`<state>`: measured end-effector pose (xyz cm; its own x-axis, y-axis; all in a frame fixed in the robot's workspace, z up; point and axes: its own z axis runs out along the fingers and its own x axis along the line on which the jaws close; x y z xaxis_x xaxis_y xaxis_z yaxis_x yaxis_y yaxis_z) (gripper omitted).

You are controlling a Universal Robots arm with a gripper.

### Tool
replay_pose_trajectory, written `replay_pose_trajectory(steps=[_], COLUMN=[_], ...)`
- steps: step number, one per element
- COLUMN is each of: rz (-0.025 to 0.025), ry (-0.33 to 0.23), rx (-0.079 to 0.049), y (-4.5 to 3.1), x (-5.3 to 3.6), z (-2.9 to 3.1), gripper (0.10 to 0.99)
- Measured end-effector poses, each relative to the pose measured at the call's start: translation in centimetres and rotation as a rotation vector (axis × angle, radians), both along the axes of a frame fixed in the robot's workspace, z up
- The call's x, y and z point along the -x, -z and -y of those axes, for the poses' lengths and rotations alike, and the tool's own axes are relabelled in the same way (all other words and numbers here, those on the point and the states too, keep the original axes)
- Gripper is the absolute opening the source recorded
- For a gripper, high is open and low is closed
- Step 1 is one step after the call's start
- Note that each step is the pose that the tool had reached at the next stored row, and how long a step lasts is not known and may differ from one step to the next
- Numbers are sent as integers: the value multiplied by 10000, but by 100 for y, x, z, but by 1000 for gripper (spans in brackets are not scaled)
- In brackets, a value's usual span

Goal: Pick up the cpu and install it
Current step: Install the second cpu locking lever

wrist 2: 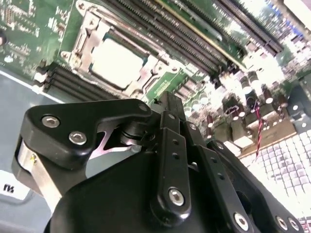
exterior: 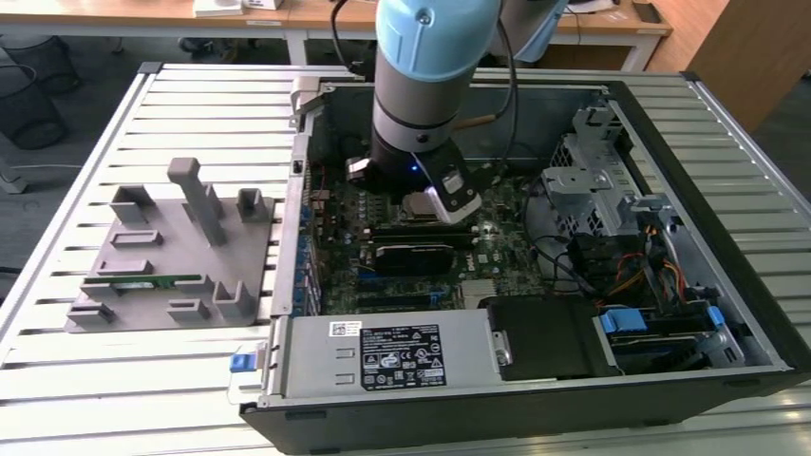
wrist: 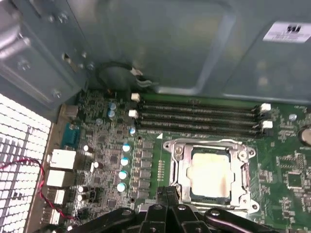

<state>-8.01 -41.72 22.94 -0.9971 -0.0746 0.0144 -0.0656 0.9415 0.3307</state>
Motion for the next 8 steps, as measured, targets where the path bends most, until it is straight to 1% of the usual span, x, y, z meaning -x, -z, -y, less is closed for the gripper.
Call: replay_pose_trajectory(steps=[2,4,6,8], rz=[-3,-6,-19,-22], ry=[0,0,0,0], rx=[-110,-175,-191,-192], y=[-27,-66,-102,-118], x=[0,0,0,0], z=[0,0,0,0], gripper=[106,106,106,106])
